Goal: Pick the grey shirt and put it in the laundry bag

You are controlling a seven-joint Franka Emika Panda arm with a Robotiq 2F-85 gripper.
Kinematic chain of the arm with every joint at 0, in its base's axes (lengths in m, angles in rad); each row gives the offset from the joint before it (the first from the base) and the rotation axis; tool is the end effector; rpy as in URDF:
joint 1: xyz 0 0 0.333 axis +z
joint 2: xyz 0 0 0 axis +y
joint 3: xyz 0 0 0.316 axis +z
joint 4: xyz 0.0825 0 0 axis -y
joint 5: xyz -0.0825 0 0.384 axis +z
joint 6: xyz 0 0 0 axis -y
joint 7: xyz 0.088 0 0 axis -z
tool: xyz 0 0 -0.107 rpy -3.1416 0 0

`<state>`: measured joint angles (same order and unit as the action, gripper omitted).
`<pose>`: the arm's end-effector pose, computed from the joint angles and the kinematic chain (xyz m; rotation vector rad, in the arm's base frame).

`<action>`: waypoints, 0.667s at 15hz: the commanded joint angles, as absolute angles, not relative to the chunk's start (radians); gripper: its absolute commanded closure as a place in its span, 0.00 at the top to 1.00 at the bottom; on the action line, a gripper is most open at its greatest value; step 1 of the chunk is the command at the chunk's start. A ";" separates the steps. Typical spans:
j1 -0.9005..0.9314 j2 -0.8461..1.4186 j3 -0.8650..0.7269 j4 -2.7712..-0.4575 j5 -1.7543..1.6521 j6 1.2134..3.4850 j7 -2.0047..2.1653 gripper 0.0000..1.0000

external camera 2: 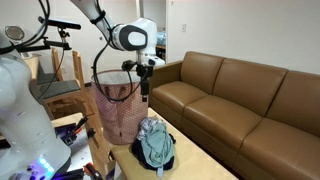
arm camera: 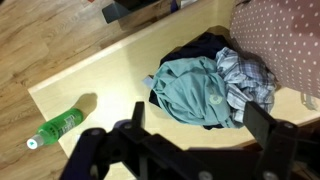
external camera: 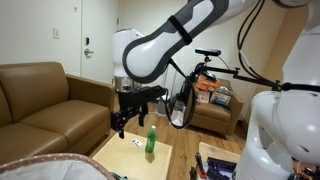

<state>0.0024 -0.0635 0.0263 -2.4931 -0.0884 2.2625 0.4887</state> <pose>0.4446 0.0104 0.2967 2.9685 -0.5988 -0.2200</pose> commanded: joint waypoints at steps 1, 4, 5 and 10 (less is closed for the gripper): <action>0.005 0.147 0.026 -2.369 -0.122 2.338 0.467 1.00; 0.029 0.307 0.007 -2.262 -0.156 2.349 0.475 1.00; 0.039 0.358 0.002 -2.229 -0.166 2.351 0.455 1.00; 0.089 0.553 -0.021 -2.109 -0.183 2.412 0.358 1.00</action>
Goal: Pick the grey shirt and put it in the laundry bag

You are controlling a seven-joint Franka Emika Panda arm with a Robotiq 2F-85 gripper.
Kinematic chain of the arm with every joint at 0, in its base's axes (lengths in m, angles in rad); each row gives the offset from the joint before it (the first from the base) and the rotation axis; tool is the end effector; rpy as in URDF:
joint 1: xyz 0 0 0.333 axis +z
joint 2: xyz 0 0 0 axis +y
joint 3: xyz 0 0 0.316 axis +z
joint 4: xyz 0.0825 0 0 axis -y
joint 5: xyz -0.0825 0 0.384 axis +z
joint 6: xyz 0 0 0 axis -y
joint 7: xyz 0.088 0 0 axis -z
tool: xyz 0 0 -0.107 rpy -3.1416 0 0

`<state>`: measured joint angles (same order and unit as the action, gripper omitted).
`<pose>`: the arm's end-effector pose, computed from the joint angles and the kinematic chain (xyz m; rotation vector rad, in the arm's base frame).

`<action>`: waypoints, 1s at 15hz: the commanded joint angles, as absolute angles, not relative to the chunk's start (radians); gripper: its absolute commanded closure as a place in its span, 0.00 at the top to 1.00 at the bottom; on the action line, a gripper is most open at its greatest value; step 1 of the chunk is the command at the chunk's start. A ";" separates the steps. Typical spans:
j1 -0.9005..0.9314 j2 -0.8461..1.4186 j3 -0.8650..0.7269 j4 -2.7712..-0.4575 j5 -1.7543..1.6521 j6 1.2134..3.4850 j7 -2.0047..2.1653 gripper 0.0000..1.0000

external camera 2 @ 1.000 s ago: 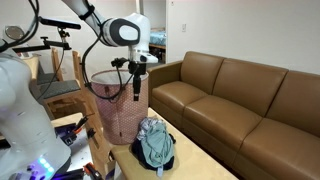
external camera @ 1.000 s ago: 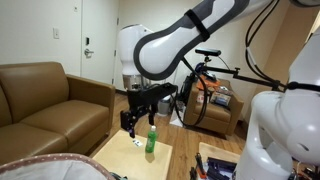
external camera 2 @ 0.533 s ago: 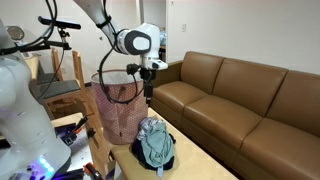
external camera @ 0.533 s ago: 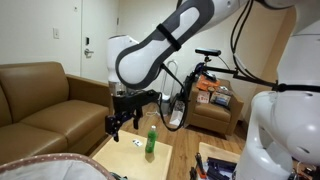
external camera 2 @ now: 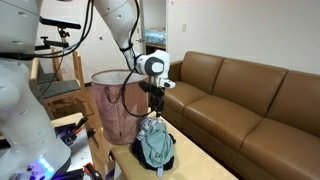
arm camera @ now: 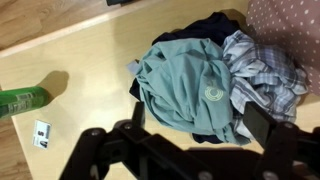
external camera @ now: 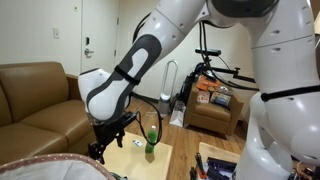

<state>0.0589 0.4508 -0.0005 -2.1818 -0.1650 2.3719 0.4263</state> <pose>0.5279 0.0290 0.1604 2.9437 -0.3463 -0.3410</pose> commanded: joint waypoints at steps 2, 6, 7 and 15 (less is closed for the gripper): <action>0.101 0.607 -0.027 -2.085 -0.173 2.443 0.329 1.00; 0.104 0.695 -0.023 -2.068 -0.139 2.485 0.292 1.00; 0.100 0.713 -0.019 -2.068 -0.130 2.494 0.285 1.00; 0.178 0.861 -0.102 -1.992 -0.177 2.604 0.315 1.00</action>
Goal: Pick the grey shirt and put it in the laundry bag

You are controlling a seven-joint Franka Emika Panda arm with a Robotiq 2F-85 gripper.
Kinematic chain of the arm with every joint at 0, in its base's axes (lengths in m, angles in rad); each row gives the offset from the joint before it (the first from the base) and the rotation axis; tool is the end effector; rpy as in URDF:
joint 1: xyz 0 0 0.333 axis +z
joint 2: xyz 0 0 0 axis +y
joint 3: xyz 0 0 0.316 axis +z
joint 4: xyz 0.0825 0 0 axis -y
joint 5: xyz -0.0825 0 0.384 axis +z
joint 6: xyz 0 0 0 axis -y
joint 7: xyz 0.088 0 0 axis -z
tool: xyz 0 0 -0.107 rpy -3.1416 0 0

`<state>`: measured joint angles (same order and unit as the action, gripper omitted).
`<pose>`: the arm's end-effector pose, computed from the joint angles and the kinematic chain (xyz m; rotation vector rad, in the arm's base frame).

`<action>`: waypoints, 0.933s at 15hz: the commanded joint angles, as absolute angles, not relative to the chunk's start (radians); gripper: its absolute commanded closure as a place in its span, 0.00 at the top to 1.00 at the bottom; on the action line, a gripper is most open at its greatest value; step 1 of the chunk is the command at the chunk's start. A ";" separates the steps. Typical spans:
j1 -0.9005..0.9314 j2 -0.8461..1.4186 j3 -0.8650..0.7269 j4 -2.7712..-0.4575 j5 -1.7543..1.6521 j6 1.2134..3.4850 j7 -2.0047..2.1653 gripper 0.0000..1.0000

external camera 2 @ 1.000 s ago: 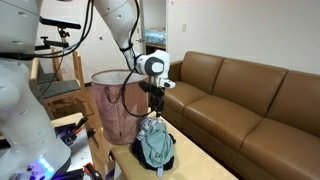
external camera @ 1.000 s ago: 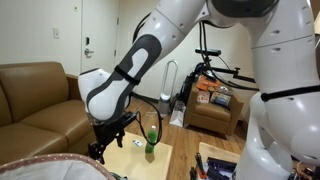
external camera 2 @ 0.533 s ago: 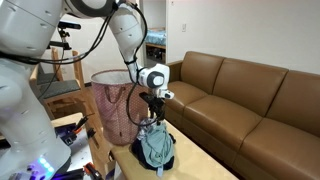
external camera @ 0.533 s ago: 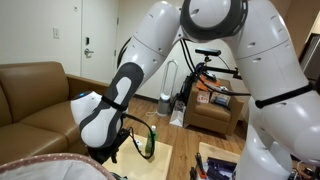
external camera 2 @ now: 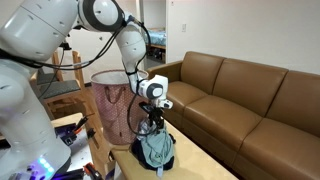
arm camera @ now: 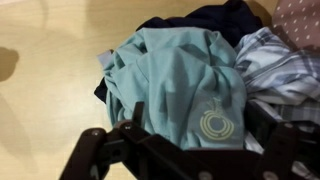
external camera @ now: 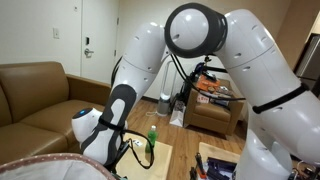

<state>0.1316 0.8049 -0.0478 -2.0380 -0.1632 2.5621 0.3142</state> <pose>0.5299 0.0441 0.0230 2.9566 -0.1054 -0.3796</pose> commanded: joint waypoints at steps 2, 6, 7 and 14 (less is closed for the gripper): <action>0.203 0.898 -0.137 -1.965 -0.178 2.621 0.327 1.00; 0.200 0.979 -0.157 -1.904 -0.161 2.651 0.307 0.89; 0.194 0.998 -0.154 -1.888 -0.157 2.668 0.299 0.74; 0.136 1.035 -0.106 -1.851 -0.087 2.769 0.271 0.27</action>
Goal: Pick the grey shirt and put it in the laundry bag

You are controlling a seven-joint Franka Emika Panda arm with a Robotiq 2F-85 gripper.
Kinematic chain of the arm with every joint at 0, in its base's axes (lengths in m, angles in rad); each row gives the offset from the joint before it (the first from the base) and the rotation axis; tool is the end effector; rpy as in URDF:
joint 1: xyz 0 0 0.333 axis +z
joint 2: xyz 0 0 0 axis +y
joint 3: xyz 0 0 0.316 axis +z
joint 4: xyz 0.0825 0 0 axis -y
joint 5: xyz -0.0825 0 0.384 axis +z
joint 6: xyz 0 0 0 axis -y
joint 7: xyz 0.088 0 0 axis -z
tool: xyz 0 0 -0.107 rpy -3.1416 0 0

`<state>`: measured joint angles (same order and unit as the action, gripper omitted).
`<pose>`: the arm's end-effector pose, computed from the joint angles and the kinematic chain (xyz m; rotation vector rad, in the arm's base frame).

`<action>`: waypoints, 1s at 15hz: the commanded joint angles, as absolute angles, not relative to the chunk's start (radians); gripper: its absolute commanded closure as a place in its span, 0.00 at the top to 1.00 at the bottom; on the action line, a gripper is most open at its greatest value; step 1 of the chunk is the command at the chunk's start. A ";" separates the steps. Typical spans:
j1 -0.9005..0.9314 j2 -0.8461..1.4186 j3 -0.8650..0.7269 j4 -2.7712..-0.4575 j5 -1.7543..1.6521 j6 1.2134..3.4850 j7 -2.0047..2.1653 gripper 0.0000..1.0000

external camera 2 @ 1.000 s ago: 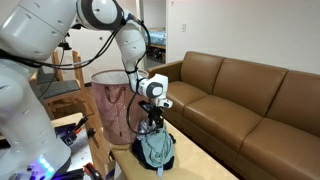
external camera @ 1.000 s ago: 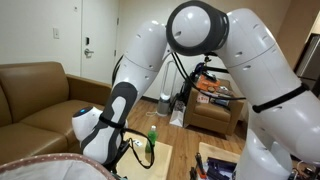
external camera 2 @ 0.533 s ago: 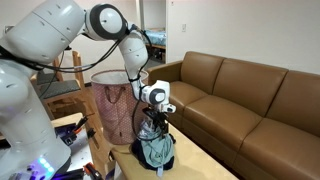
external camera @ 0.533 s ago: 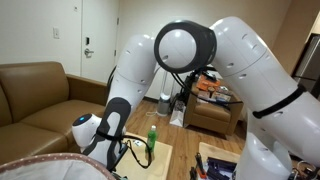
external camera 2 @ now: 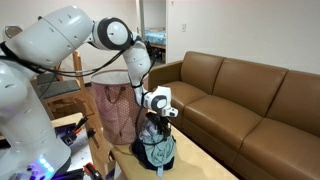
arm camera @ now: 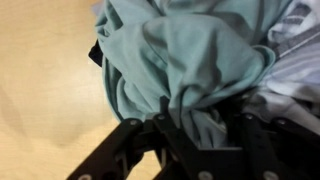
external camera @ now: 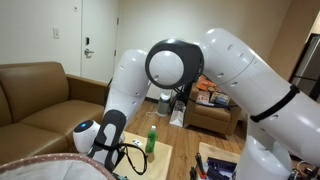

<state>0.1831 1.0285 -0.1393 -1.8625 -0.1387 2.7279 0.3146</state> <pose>0.5601 0.0225 -0.0416 2.9376 -0.1199 -0.1886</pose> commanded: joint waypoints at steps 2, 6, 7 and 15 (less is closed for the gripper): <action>0.113 1.003 -0.084 -1.875 -0.044 2.775 0.279 0.15; 0.061 0.922 -0.039 -1.956 0.051 2.775 0.285 0.04; 0.047 0.901 -0.026 -1.977 0.070 2.780 0.277 0.03; -0.042 0.625 0.053 -2.234 0.239 2.840 0.285 0.07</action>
<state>-0.0062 0.7739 0.0192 -2.0966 0.1710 2.7975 0.3129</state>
